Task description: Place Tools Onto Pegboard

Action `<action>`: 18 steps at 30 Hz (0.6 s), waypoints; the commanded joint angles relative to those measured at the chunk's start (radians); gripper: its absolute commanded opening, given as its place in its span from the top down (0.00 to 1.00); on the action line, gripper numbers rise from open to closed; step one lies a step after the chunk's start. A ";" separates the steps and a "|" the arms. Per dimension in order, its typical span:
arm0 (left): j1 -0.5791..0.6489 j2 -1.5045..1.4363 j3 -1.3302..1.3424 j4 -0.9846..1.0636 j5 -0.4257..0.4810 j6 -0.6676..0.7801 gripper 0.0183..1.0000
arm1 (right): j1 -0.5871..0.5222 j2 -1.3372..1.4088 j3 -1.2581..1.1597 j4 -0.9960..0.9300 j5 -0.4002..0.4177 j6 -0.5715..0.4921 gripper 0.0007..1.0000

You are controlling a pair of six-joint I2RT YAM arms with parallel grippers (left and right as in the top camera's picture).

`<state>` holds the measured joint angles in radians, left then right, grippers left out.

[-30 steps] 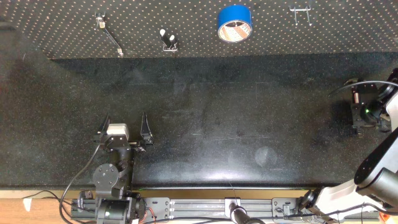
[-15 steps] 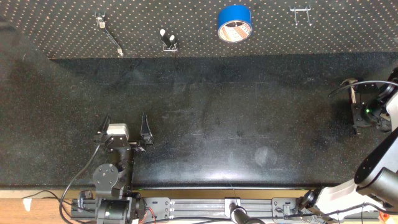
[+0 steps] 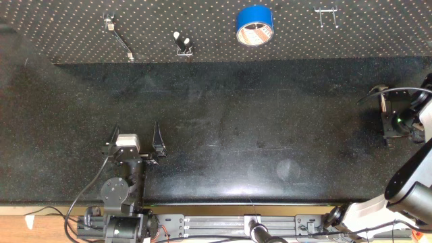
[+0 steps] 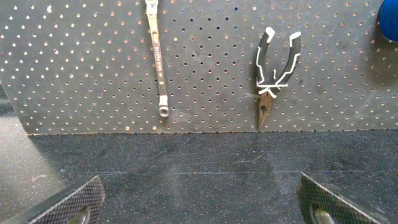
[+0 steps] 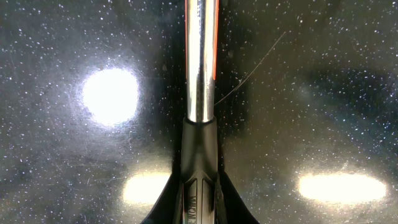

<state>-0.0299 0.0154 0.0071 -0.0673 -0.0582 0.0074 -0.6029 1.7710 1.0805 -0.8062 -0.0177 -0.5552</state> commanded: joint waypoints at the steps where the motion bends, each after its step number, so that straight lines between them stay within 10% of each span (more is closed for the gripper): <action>1: -0.004 -0.007 -0.002 -0.008 0.011 0.017 0.00 | 0.002 0.034 -0.003 0.001 0.002 -0.003 0.92; 8: -0.004 -0.007 -0.002 -0.008 0.011 0.017 0.00 | 0.002 0.019 -0.003 0.002 -0.007 0.031 0.93; 18: -0.004 -0.007 -0.002 -0.008 0.011 0.017 0.00 | 0.002 -0.355 -0.003 0.022 -0.321 0.122 0.93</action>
<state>-0.0299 0.0154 0.0071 -0.0673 -0.0582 0.0074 -0.6029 1.5745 1.0763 -0.7879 -0.2142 -0.5159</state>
